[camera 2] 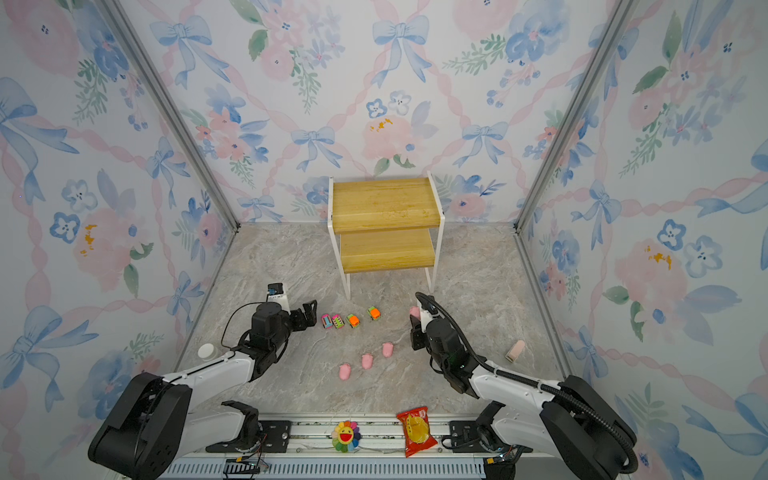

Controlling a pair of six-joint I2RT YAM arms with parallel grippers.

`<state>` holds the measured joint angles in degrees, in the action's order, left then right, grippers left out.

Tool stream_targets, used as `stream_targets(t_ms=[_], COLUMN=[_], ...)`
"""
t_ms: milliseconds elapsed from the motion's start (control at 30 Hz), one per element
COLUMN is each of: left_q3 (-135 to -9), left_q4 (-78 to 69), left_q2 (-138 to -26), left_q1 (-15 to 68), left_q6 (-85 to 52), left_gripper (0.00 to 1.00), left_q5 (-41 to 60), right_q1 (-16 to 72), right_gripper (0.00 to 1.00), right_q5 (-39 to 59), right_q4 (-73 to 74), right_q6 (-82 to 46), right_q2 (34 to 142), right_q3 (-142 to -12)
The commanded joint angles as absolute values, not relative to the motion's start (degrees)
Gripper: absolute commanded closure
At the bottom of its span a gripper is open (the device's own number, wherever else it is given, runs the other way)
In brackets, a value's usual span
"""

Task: Place and organize the plastic toys onto the shelf
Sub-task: 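Lift the pink pig with the right gripper and carry it to the lower shelf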

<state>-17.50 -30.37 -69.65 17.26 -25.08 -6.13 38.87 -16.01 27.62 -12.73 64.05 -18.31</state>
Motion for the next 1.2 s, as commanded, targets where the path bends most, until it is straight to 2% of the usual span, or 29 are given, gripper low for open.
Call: stream_targets(t_ms=[0, 267, 600, 933, 1167], left_q3=[-18.3, -20.2, -21.6, -22.0, -22.2], left_q4=[-31.2, -31.2, -31.2, -31.2, -31.3], left_q2=[-68.8, -69.9, -71.3, -71.6, -72.2], left_q1=[17.5, 17.1, 16.7, 15.6, 15.4], left_q6=[-23.2, -21.9, -20.5, -20.0, -20.2], left_gripper=[0.02, 0.02, 0.02, 0.02, 0.02], left_q5=[-5.7, -4.6, -4.2, -3.6, -3.7], right_q1=[34.4, 29.8, 25.0, 24.4, 24.1], right_gripper=[0.69, 0.68, 0.68, 0.68, 0.68], right_q5=[-11.4, -7.7, -3.4, -3.2, -6.7], right_q4=[24.6, 17.6, 19.2, 21.0, 22.0], right_q6=[-12.3, -8.1, -7.5, -6.7, -8.9], right_q2=[60.8, 62.4, 75.0, 81.8, 84.2], right_q3=[-21.1, -32.6, -45.1, -50.4, -52.1])
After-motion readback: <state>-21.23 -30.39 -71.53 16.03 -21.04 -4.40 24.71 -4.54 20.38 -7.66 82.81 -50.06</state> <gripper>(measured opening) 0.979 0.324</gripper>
